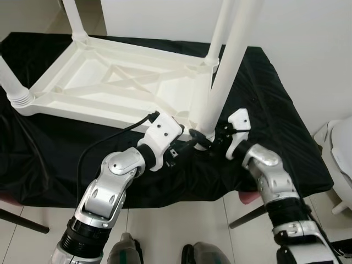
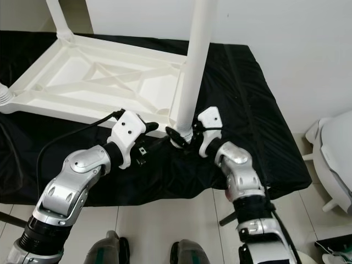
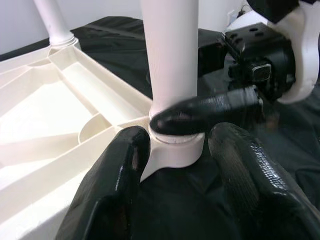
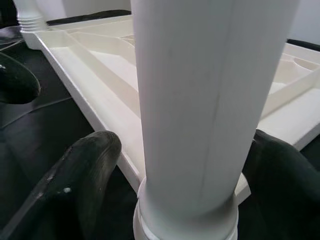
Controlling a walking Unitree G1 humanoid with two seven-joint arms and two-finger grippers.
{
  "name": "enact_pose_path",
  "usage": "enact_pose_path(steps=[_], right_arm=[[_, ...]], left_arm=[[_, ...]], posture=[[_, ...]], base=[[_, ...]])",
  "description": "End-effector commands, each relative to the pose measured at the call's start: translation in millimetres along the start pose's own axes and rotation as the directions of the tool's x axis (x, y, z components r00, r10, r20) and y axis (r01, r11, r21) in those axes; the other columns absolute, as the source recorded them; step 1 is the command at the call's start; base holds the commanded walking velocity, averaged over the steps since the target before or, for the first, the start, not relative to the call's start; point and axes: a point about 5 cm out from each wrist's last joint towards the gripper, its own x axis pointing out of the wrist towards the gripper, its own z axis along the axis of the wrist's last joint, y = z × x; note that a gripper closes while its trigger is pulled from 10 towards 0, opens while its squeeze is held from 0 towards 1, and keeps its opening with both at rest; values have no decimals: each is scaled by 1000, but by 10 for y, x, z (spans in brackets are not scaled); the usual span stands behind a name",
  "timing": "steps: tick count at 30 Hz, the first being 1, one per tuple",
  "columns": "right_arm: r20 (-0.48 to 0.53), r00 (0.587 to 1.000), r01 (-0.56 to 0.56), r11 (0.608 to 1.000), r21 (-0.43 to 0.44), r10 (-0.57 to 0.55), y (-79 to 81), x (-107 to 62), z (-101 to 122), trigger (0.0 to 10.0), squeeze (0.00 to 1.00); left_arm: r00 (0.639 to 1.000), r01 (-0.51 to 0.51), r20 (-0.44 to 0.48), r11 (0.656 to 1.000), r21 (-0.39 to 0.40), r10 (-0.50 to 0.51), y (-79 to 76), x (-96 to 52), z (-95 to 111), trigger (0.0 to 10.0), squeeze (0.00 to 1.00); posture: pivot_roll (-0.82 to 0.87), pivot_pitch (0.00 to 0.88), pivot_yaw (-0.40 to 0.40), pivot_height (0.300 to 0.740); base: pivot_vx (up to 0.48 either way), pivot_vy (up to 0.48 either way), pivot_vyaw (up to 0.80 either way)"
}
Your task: Building children table
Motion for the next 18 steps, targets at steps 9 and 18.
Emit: enact_pose_path(steps=[9,18], right_arm=[[-15,1000,-6,1000,30,7,-104,18,-83,0,0],[36,993,113,990,85,-116,-79,56,-128,0,0]], left_arm=[[996,81,-24,996,-35,-82,-110,-200,-49,10000,0],[998,58,-8,996,-65,-59,-133,-247,-55,10000,0]], posture=[[-44,13,-32,740],[-38,22,-48,740]], base=[[0,0,0],[0,0,0]])
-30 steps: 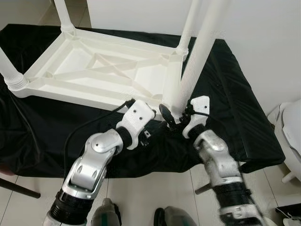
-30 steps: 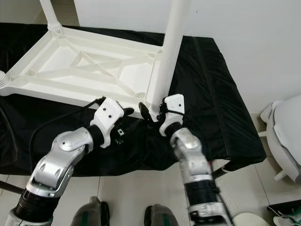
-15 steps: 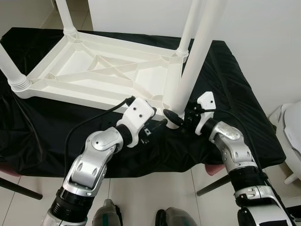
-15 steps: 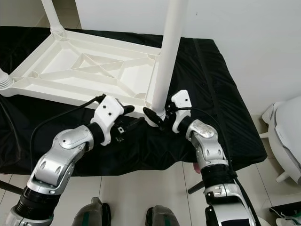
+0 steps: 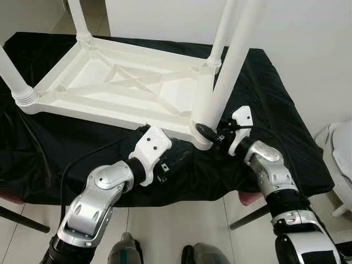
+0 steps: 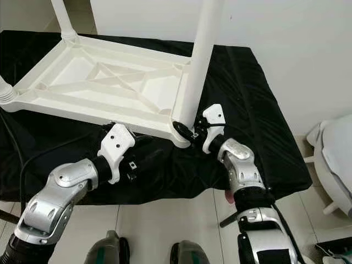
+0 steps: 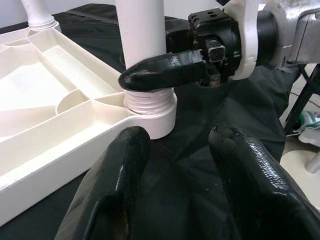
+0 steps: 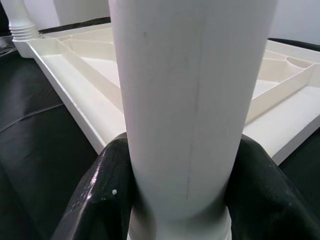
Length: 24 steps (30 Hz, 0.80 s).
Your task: Building children table
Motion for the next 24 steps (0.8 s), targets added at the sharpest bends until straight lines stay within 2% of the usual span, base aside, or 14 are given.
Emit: enact_pose_path(steps=[1,4,11,16,19,21,24], right_arm=[[13,999,47,998,41,-47,2,1,-38,0,0],[44,990,131,988,79,-135,46,13,-29,0,0],[85,964,241,965,103,-250,99,33,19,0,0],[81,891,434,891,132,-446,158,23,54,0,0],[82,873,464,870,165,-481,203,23,62,0,0],[91,847,503,846,180,-523,323,55,71,0,0],[90,834,525,833,175,-544,371,70,71,0,0]], left_arm=[[1000,-3,10,1000,-10,3,-8,-12,17,10000,0],[997,-74,16,997,-29,74,67,-5,4,10000,0],[994,-111,1,994,-22,111,112,-9,-28,10000,0],[987,-161,8,987,-28,161,196,15,-26,10000,0],[986,-168,8,985,-37,169,212,35,-26,10000,0],[983,-183,6,983,-35,183,226,37,-26,10000,0],[982,-187,5,982,-33,187,230,37,-25,10000,0]], posture=[[-38,22,-48,740],[-42,21,-53,740],[-54,18,-61,740],[-67,21,-59,740],[-66,22,-57,740],[-60,25,-49,740],[-54,29,-45,740]], base=[[0,0,0],[0,0,0],[0,0,0],[0,0,0],[0,0,0],[0,0,0],[0,0,0]])
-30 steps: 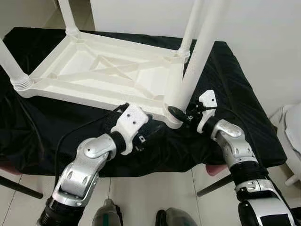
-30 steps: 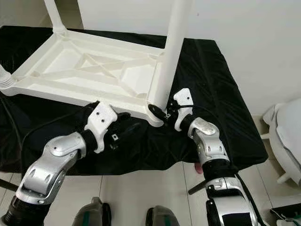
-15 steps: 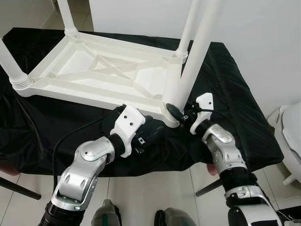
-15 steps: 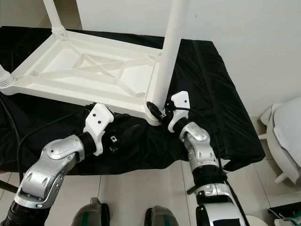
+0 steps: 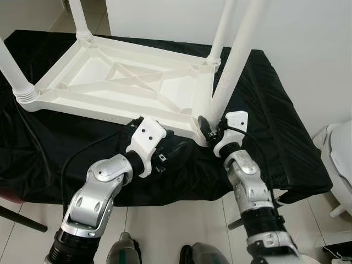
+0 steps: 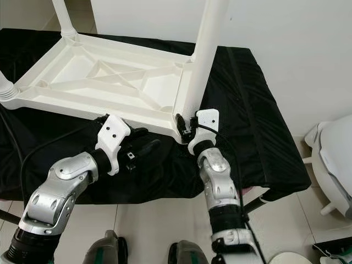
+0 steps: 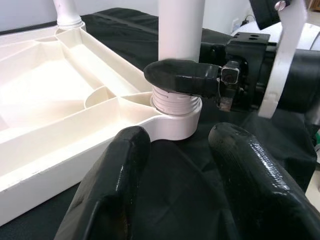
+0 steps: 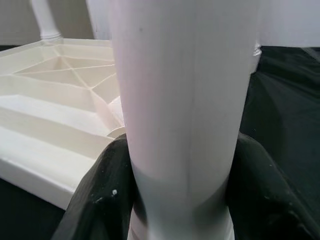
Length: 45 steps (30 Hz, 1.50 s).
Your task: Building children table
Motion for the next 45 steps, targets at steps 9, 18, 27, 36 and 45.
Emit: enact_pose_path(steps=[9,18,27,36,45], right_arm=[[-5,998,65,996,54,-65,134,-50,26,10000,0],[-1,998,64,998,0,-64,-35,56,103,10000,0],[-9,999,50,999,-7,-50,-136,52,97,10000,1000],[-9,985,-173,984,-35,173,-34,83,116,10000,0],[-45,921,-389,919,-64,387,-106,231,165,10000,0]], left_arm=[[987,-161,-20,987,10,161,149,-68,-33,10000,0],[979,-202,-4,979,-5,202,202,-76,-2,10000,0],[980,-198,22,980,-27,199,173,12,31,10000,0],[983,-180,32,984,2,180,232,66,65,10000,0],[984,-173,36,985,5,172,225,81,69,10000,0]], posture=[[-50,66,-34,740],[-50,99,-49,740],[-75,84,-31,740],[-85,67,-26,740],[-78,54,-31,740]], base=[[0,0,0],[0,0,0],[0,0,0],[0,0,0],[0,0,0]])
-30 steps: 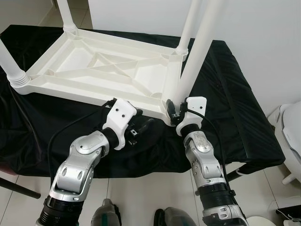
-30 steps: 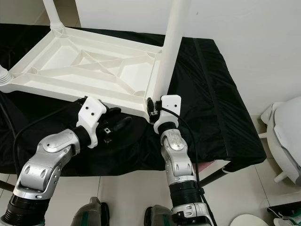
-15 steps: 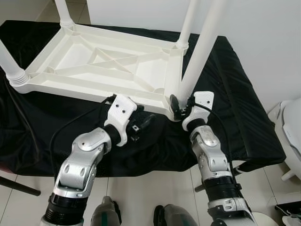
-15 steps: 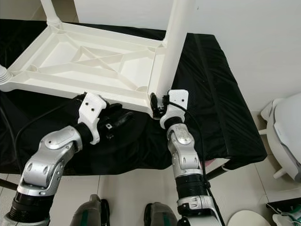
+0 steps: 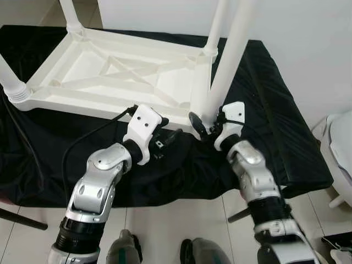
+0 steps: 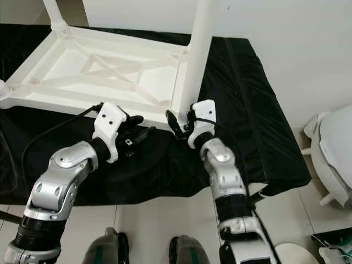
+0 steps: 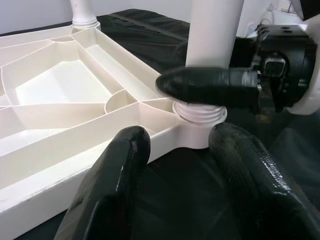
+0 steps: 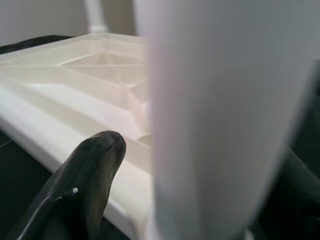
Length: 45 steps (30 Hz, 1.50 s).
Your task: Building children table
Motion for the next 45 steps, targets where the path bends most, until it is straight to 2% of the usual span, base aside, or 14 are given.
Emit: enact_pose_path(steps=[1,5,8,9,10,11,25,28,29,35,38,41,43,45], right_arm=[[-9,999,-38,999,14,38,-2,0,-31,10000,0],[-11,997,-78,997,8,78,-29,15,-23,10000,0],[-46,986,-162,987,7,162,-83,33,-51,10000,0],[-69,979,-194,981,-1,193,-118,28,-77,6902,0],[-69,979,-194,981,-1,193,-118,28,-77,6902,0],[-98,972,-215,977,-1,214,-196,4,-111,0,0],[-54,981,-182,982,49,185,-300,-76,-91,0,0],[-23,990,-135,990,53,136,-272,-79,-81,0,0],[-6,998,-55,995,79,55,-239,-90,-91,0,0],[1,1000,-24,996,85,24,-228,-93,-90,0,0],[2,998,65,994,91,-65,-179,-109,-114,0,0],[2,998,65,994,91,-65,-179,-109,-114,0,0],[25,984,172,979,107,-175,-70,-151,-124,0,0],[32,977,207,973,105,-212,-32,-168,-124,0,0]], left_arm=[[994,-107,-2,994,3,107,40,0,-14,10000,0],[996,-85,-7,996,10,85,9,-4,-24,10000,0],[999,-25,-20,999,26,25,-65,-26,-35,10000,0],[1000,6,-24,999,32,-5,-99,-32,-37,10000,0],[1000,6,-24,999,32,-5,-99,-32,-37,10000,0],[998,56,-30,997,58,-54,-149,-37,-37,10000,0],[997,72,-3,993,89,-72,-181,29,17,10000,0],[999,50,8,996,79,-51,-168,45,25,10000,0],[999,29,12,997,70,-30,-158,51,6,10000,0],[1000,20,10,998,62,-20,-150,54,-8,10000,0],[1000,22,10,998,58,-22,-148,56,-19,10000,0],[1000,22,10,998,58,-22,-148,56,-19,10000,0],[1000,7,10,998,56,-7,-123,58,-25,10000,0],[1000,-1,11,999,55,0,-112,58,-25,10000,0]], posture=[[-78,54,-31,740],[-73,49,-31,740],[-68,29,-26,740],[-66,24,-30,740],[-66,24,-30,740],[-68,12,-34,740],[-52,0,-65,740],[-57,0,-63,740],[-70,0,-53,740],[-70,0,-53,740],[-73,0,-48,740],[-73,0,-48,740],[-72,0,-47,740],[-72,0,-47,740]], base=[[0,0,0],[0,0,0],[0,0,0],[0,0,0],[0,0,0],[0,0,0],[0,0,0],[0,0,0],[0,0,0],[0,0,0],[0,0,0],[0,0,0],[0,0,0],[0,0,0]])
